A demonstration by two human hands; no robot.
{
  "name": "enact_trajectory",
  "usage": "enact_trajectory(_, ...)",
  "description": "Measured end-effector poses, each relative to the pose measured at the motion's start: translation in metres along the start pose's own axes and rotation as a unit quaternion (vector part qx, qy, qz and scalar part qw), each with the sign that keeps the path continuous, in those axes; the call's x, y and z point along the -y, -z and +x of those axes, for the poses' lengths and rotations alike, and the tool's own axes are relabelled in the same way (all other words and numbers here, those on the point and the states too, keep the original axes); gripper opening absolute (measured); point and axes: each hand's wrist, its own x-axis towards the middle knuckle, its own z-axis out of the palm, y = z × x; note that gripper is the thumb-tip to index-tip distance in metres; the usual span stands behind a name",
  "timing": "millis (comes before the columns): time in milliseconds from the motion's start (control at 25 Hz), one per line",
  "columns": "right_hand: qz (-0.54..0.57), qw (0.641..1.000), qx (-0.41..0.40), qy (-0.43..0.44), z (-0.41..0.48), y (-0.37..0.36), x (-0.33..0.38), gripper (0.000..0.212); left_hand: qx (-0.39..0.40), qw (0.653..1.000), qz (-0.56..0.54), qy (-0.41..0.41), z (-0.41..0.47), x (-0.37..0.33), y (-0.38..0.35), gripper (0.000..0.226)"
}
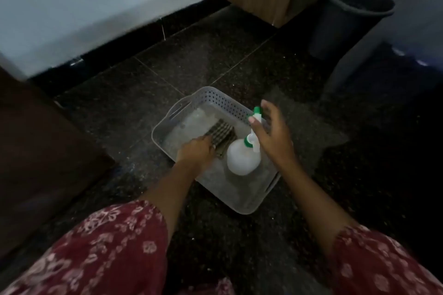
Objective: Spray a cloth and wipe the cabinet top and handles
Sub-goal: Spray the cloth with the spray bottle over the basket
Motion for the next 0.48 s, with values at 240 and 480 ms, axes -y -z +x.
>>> enact_trajectory(240,0.024,0.990,0.122,-0.064,-0.012,-0.015,-0.072,0.087,-0.016,0.996,-0.089,0.012,0.049,0.017,-0.038,0.047)
enact_trajectory(480,0.033,0.996,-0.003,-0.078,0.006,-0.045,-0.086,0.065,-0.033,0.993,-0.108,0.030,0.080,0.027,-0.044,0.058)
